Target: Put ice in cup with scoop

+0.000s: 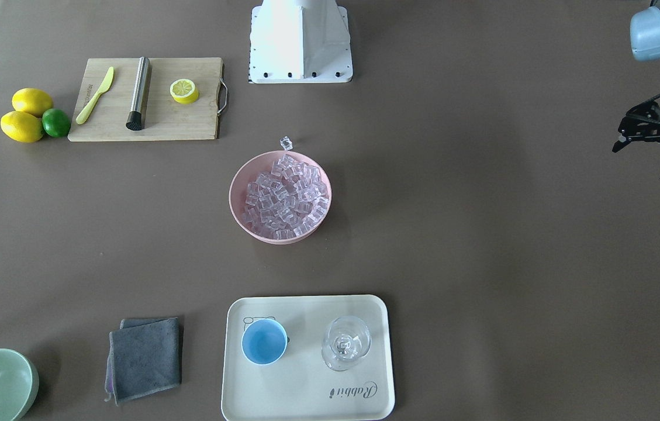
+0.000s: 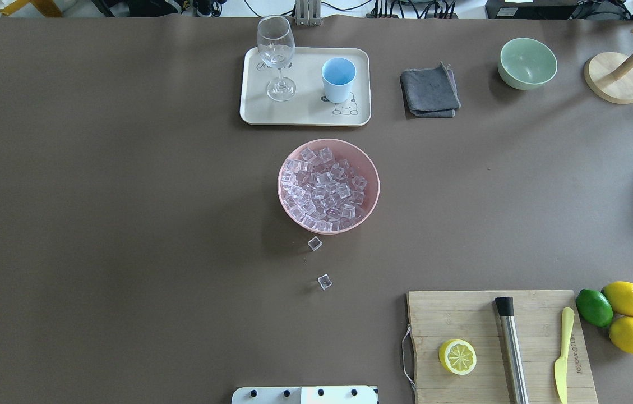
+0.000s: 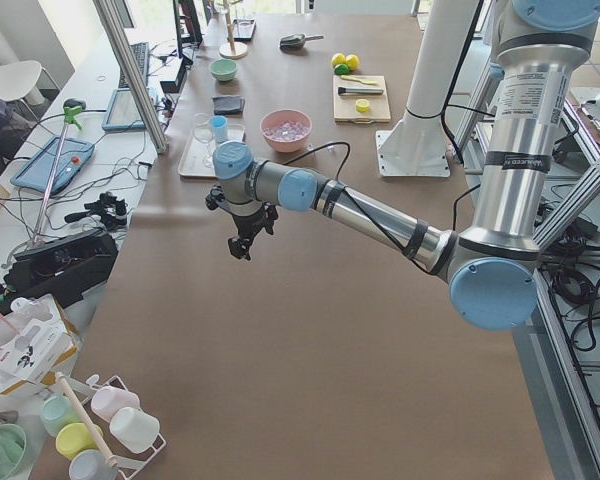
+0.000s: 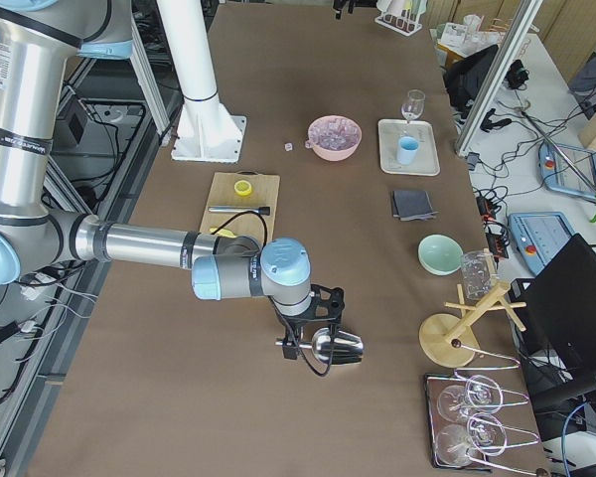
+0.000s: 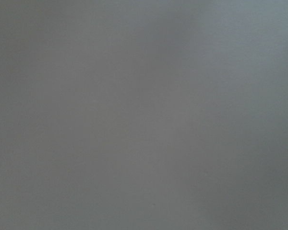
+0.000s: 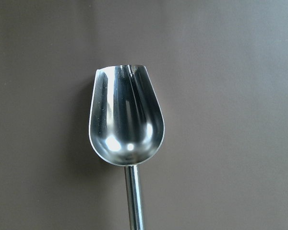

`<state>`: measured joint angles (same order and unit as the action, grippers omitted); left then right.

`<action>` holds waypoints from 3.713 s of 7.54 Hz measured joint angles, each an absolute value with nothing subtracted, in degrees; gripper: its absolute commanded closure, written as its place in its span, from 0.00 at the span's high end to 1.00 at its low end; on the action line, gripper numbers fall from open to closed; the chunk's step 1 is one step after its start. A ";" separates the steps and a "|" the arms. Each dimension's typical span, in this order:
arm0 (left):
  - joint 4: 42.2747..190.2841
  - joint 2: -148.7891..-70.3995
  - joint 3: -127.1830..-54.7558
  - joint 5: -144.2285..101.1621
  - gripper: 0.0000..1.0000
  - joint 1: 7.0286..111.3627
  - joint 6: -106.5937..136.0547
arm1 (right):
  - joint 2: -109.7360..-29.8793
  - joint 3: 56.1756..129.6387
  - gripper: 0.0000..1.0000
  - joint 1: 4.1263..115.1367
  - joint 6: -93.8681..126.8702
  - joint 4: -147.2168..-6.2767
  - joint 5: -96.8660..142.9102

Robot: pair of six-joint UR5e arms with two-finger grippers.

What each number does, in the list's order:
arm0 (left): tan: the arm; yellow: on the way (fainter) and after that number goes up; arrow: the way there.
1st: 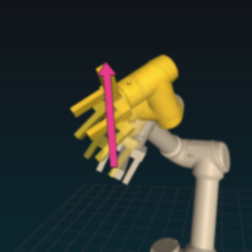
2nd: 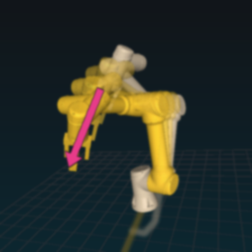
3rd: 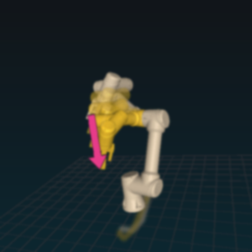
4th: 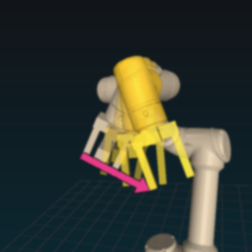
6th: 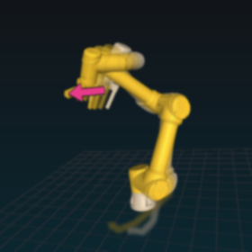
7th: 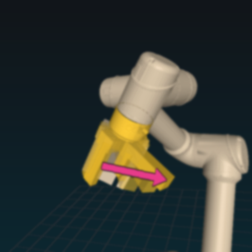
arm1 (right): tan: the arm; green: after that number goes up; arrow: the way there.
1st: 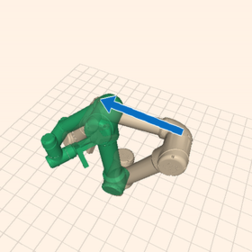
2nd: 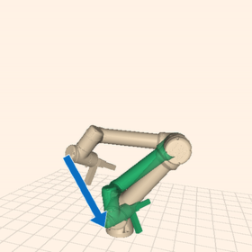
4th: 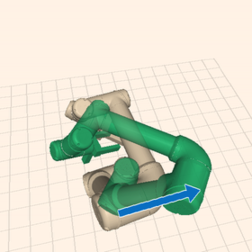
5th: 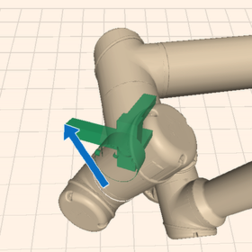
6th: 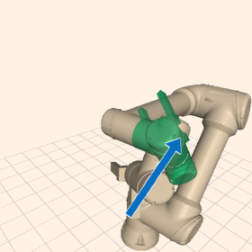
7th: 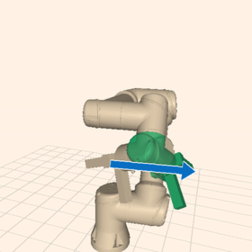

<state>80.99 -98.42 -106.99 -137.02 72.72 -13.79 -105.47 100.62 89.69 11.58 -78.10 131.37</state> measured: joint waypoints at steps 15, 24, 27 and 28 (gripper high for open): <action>127.78 -117.90 -92.16 -123.76 0.99 37.95 -13.38 | -110.26 80.60 0.64 67.26 46.66 -26.57 121.63; 126.41 -128.31 -79.94 -121.55 0.99 36.21 -9.22 | -110.30 84.41 0.00 66.82 41.44 -27.42 125.19; 128.01 -128.44 -79.65 -121.48 0.99 34.86 -6.34 | -109.78 96.19 0.00 67.62 35.34 -39.82 127.40; 128.92 -128.32 -79.63 -121.46 0.99 34.42 -6.14 | -108.69 99.30 0.00 68.49 31.55 -44.81 127.68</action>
